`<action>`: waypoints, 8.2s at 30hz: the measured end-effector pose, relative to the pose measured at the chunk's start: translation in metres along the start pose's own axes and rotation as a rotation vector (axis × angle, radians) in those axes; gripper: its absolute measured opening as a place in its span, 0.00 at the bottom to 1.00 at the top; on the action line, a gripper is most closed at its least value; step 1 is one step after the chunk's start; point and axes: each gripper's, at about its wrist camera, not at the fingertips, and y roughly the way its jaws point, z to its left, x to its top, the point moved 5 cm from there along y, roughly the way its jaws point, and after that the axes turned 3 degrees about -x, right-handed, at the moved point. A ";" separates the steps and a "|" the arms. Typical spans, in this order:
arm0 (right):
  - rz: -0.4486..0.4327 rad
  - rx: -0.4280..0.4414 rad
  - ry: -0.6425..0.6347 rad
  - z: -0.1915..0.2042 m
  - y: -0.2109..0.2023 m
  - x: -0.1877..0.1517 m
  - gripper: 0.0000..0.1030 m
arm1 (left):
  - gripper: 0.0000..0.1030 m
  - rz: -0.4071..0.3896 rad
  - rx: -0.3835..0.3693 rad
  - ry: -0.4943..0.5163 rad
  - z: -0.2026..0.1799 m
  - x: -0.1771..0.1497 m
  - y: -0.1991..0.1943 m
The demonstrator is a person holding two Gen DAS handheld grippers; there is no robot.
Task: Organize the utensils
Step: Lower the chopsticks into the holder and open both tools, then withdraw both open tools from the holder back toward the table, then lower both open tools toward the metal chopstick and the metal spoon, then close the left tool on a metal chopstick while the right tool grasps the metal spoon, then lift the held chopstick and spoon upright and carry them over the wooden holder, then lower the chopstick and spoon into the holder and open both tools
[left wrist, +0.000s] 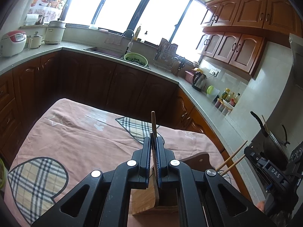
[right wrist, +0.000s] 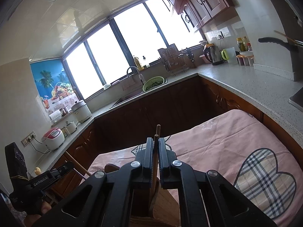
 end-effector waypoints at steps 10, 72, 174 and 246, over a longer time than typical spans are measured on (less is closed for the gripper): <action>-0.022 0.022 0.041 -0.005 -0.012 0.001 0.70 | 0.46 -0.007 0.009 -0.020 0.003 -0.001 -0.015; 0.251 -0.051 -0.091 -0.034 -0.163 -0.140 0.98 | 0.82 0.238 0.099 0.022 -0.014 -0.131 -0.213; 0.253 -0.019 -0.247 -0.003 -0.172 -0.121 0.05 | 0.03 0.178 -0.095 0.128 -0.059 -0.092 -0.235; 0.188 0.035 -0.191 0.026 0.013 -0.054 0.04 | 0.03 0.001 0.002 0.022 -0.009 0.009 -0.017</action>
